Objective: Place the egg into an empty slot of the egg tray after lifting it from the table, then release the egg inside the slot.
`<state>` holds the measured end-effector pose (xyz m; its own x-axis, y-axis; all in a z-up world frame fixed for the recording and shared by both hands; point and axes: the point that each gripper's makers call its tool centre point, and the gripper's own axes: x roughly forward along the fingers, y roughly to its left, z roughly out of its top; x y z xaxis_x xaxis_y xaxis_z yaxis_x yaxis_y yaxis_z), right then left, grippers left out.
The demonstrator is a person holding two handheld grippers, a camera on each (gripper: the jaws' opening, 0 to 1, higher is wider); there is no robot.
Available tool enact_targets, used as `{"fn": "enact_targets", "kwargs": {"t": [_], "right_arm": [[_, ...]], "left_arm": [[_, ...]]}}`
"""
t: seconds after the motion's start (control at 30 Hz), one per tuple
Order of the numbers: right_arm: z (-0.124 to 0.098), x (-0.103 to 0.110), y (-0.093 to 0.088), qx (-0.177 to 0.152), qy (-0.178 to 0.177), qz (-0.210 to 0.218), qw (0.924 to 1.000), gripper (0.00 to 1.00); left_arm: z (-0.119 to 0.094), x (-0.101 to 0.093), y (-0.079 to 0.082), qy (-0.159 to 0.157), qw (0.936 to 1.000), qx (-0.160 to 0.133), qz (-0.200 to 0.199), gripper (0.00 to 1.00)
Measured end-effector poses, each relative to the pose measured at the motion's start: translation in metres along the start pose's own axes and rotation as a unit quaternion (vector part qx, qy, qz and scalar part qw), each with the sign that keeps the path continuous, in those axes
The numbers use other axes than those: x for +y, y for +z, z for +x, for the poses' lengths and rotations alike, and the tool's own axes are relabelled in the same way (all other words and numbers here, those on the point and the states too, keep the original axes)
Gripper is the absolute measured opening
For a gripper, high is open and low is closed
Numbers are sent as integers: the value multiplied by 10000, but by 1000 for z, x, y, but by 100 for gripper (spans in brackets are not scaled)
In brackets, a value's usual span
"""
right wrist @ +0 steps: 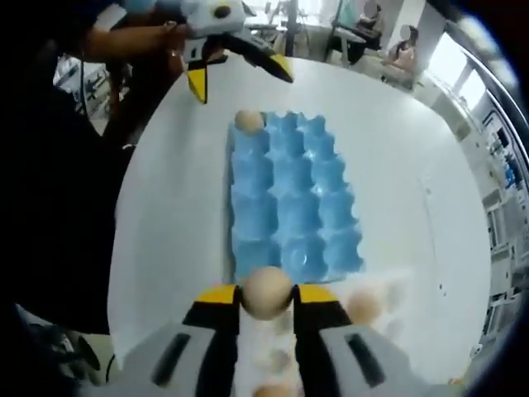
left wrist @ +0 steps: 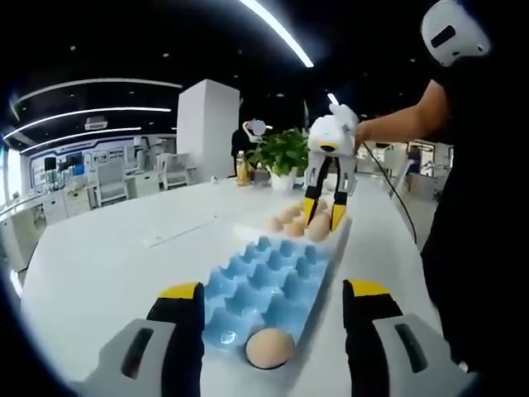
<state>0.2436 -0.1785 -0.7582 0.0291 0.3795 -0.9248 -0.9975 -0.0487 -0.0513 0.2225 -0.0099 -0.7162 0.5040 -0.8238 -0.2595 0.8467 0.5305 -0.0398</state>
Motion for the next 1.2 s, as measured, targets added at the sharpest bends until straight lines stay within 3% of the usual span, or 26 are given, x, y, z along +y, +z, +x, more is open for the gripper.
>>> {"fn": "enact_targets", "kwargs": {"t": [1.2], "right_arm": [[33,14,90,-480,447,-754,9950,25]], "left_arm": [[-5,3,-1,19,10000,4,11,66]]}}
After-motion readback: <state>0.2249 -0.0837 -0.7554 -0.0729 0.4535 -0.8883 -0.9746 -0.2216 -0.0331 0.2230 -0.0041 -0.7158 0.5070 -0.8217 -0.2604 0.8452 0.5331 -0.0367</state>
